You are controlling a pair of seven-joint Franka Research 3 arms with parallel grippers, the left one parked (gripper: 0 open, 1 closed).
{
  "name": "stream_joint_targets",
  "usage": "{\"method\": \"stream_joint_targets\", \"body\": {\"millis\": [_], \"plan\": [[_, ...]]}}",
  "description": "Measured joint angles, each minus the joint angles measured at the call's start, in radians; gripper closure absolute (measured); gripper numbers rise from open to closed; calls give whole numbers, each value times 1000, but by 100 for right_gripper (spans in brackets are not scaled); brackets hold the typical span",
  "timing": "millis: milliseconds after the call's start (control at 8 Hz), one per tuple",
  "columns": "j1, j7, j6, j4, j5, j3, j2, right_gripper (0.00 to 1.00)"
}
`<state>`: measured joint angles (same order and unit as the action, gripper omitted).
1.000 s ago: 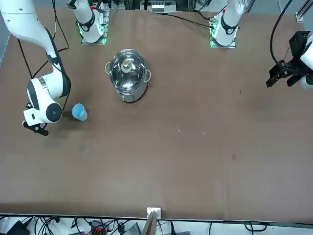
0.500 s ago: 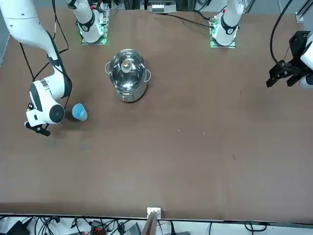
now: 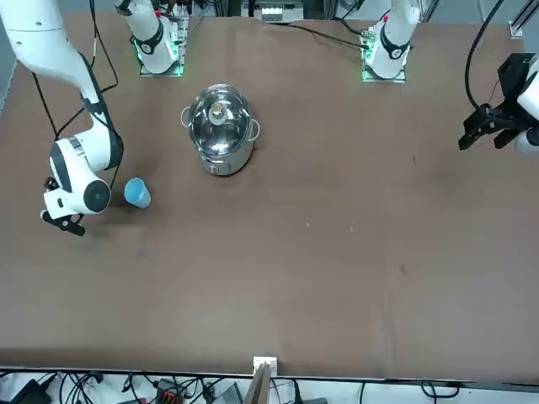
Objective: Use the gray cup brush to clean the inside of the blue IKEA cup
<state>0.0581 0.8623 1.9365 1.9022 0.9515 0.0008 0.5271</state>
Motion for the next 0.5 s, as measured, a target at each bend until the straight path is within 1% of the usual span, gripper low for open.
{"method": "stream_joint_targets", "body": {"millis": [125, 250, 375, 500], "plan": [[-2, -16, -1, -14, -59, 17, -4, 0], [-6, -49, -8, -29, -97, 27, -14, 0], [-5, -98, -14, -42, -136, 27, -31, 0], [-2, -159, -19, -61, -196, 25, -53, 0]]}}
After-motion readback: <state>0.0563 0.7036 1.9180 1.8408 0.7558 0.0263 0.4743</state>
